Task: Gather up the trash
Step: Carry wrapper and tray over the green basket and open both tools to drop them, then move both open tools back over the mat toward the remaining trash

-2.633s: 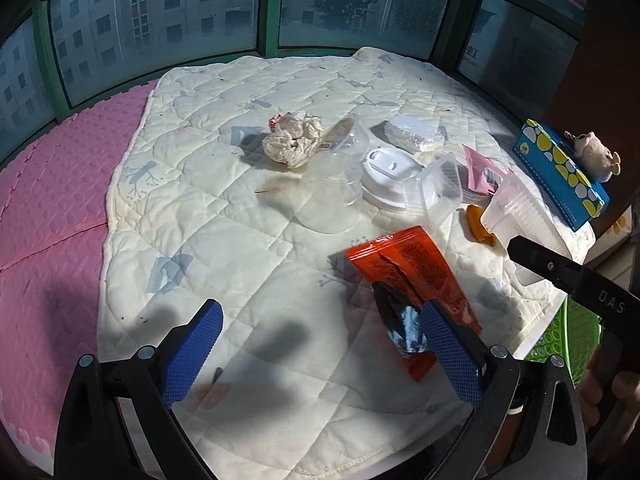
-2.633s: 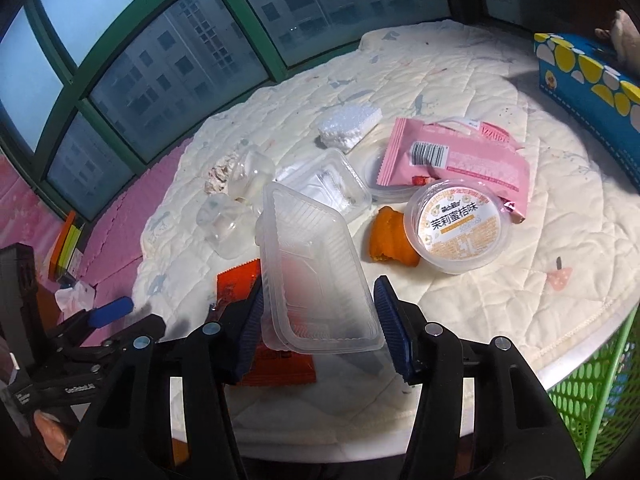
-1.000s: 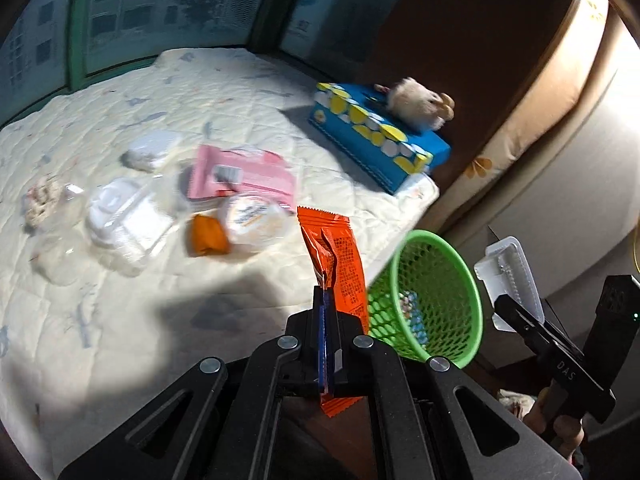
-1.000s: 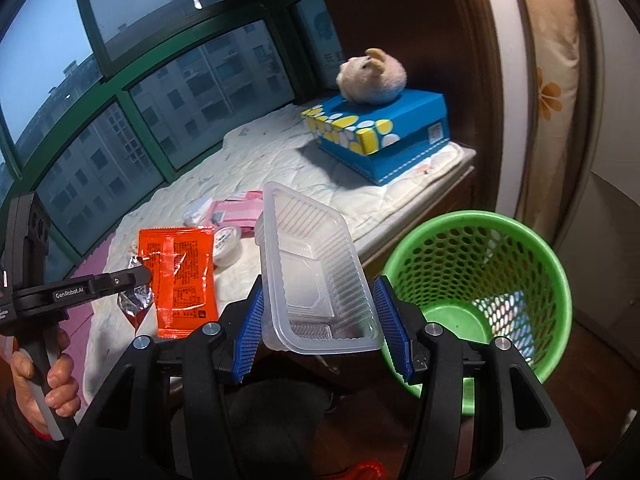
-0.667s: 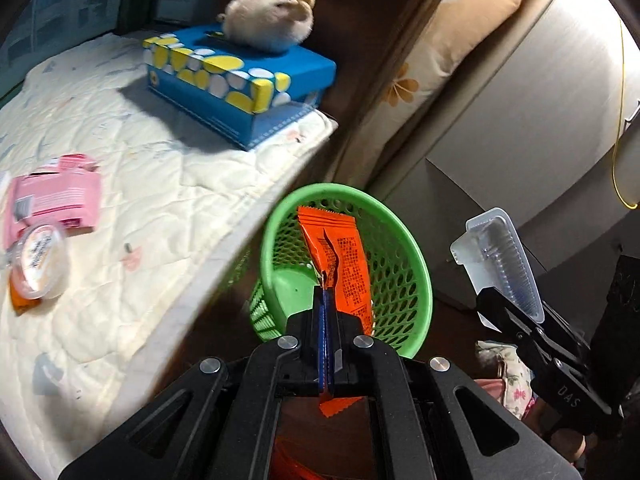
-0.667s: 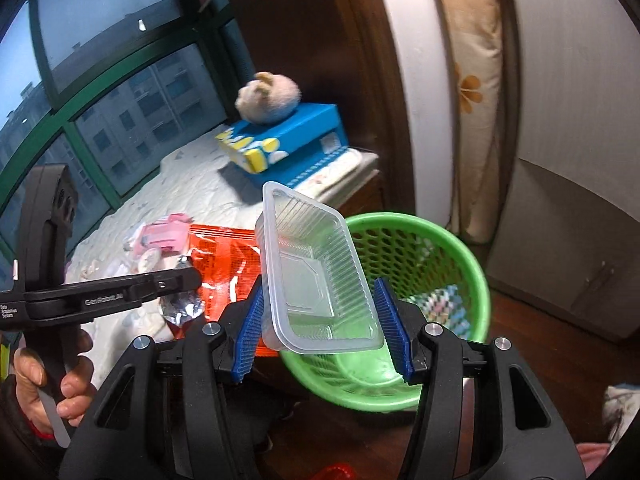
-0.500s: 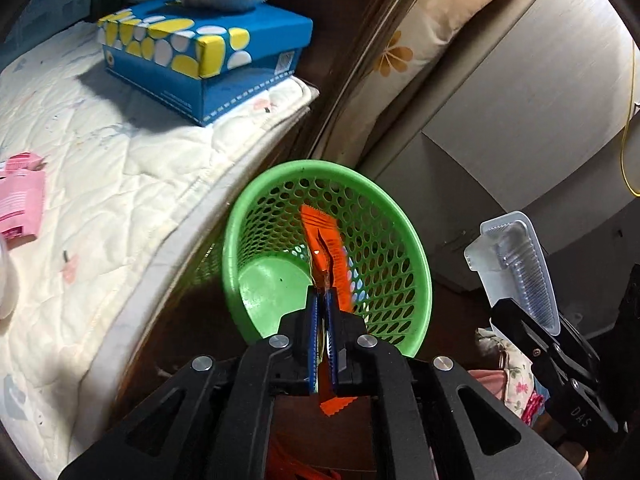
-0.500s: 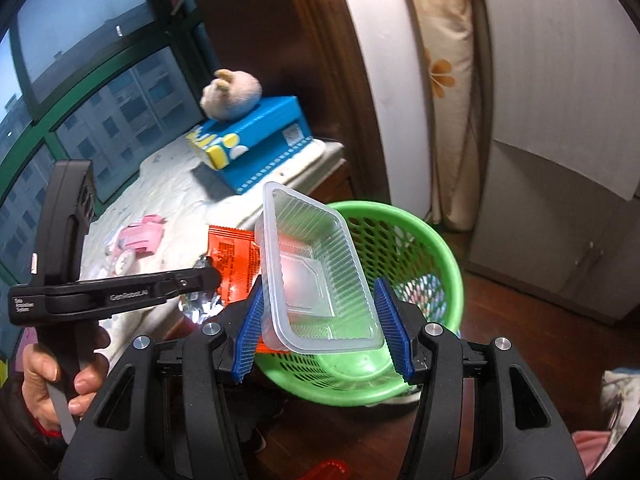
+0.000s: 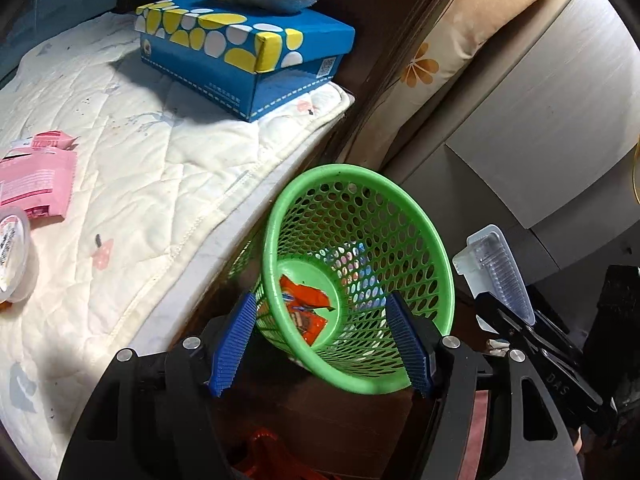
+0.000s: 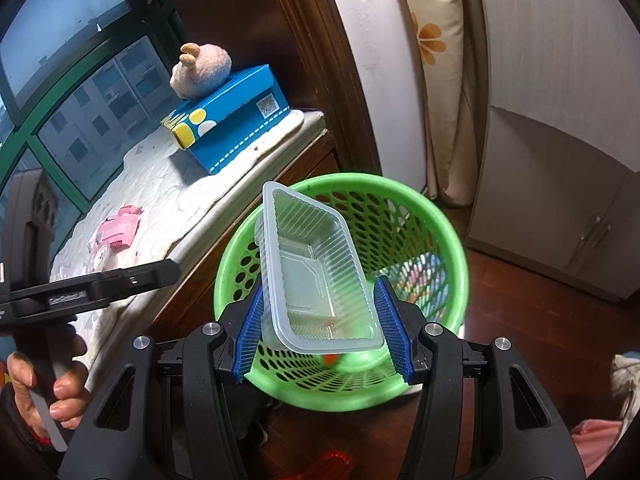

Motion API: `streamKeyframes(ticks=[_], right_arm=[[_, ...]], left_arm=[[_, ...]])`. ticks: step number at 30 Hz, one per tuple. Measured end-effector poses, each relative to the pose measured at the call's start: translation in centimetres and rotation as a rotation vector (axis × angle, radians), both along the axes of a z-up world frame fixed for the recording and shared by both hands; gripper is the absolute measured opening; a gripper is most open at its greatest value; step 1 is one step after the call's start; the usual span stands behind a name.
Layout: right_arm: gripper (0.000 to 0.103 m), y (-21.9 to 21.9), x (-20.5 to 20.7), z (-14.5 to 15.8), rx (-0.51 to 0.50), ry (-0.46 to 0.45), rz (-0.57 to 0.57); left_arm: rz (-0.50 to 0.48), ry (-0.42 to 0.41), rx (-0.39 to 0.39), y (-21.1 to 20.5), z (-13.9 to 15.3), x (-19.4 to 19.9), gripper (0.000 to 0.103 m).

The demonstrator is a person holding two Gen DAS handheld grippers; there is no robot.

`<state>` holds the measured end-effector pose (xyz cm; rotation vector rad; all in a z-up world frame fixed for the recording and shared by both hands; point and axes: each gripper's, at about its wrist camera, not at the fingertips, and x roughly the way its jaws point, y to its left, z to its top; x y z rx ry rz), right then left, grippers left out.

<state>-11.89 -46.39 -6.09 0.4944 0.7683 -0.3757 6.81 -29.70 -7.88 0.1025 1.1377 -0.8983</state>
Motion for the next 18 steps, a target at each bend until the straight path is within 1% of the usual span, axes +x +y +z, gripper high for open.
streamKeyframes(ticks=[3, 6, 10, 13, 14, 15, 17, 18], right_arm=[[0.054, 0.3, 0.8, -0.5, -0.012, 0.023, 0.001], [0.054, 0.3, 1.8, -1.3, -0.009, 0.049, 0.008], [0.055, 0.3, 3.8, -2.7, -0.008, 0.090, 0.013], [0.056, 0.1, 5.2, -3.6, 0.022, 0.101, 0.012], [0.057, 0.1, 5.6, -3.9, 0.017, 0.108, 0.008], [0.064, 0.2, 6.0, -4.1, 0.018, 0.109, 0.015], [0.074, 0.5, 6.5, -4.3, 0.007, 0.112, 0.015], [0.074, 0.7, 6.6, -4.3, 0.003, 0.111, 0.017]], left_arm=[[0.033, -0.029, 0.005, 1.8, 0.8, 0.1, 0.065], [0.071, -0.038, 0.002, 3.6, 1.3, 0.4, 0.065], [0.118, -0.070, 0.004, 5.9, 1.9, 0.5, 0.065], [0.152, -0.079, 0.013, 8.0, 2.1, 0.6, 0.068], [0.166, -0.087, 0.016, 8.7, 2.2, 0.7, 0.068], [0.181, -0.095, 0.016, 9.5, 2.3, 0.7, 0.068], [0.211, -0.103, 0.022, 11.2, 2.3, 0.9, 0.071], [0.231, -0.106, 0.025, 12.0, 2.2, 1.1, 0.074]])
